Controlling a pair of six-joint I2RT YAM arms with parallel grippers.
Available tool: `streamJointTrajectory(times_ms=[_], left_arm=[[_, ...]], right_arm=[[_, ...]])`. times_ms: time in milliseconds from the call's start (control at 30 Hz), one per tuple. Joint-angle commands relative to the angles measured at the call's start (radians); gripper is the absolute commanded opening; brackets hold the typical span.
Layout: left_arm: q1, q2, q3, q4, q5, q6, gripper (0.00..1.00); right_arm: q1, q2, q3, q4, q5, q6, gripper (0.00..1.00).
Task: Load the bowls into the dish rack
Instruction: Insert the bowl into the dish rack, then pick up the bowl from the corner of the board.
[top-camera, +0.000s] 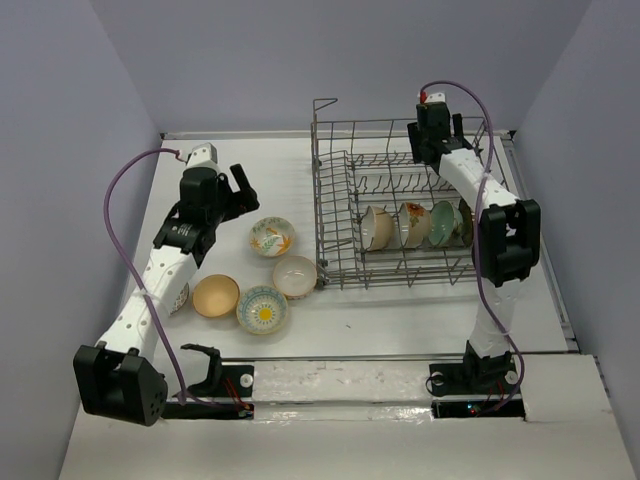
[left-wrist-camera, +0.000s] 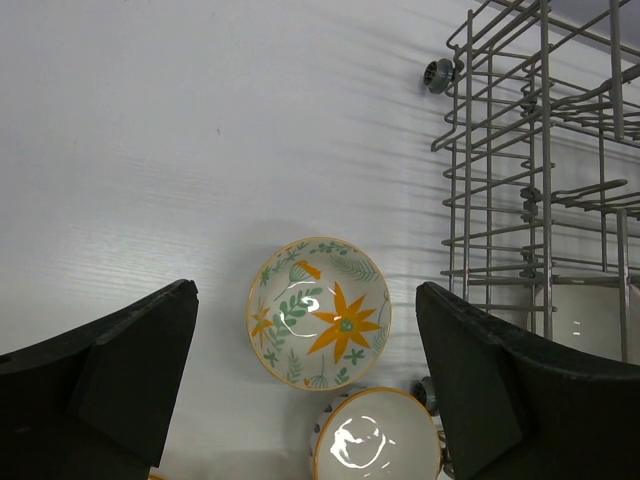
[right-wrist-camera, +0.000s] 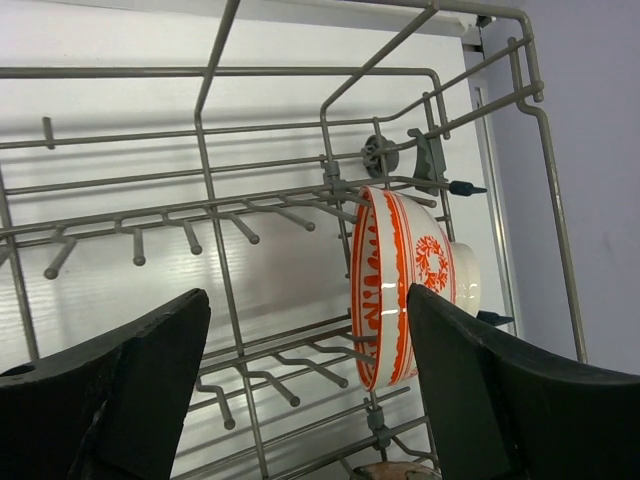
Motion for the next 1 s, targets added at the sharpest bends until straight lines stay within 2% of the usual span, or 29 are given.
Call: streamJointTrajectory(times_ms=[0,633,800,967], left_arm=[[0.023,0.006,-0.007,0.039,0.032,-0.011,0.99],[0.074,0.035,-0.011,0.038,0.024,-0.02,0.99],[0.091,0.077,-0.013,0.029,0.029,-0.041,0.99],[0.1,0.144,-0.016,0.007,0.04,-0.06,0.98]], right_arm=[[0.01,-0.063,0.055,-0.026,-0.07,0.041,0.85],[0.01,-0.083,0.082,-0.071,-0.17,0.091,0.9],[0.01,-0.122,0.154,-0.163,-0.229,0.198,0.9],[0.01,-0.267,0.073,-0.166,-0.382,0.329,0.88]])
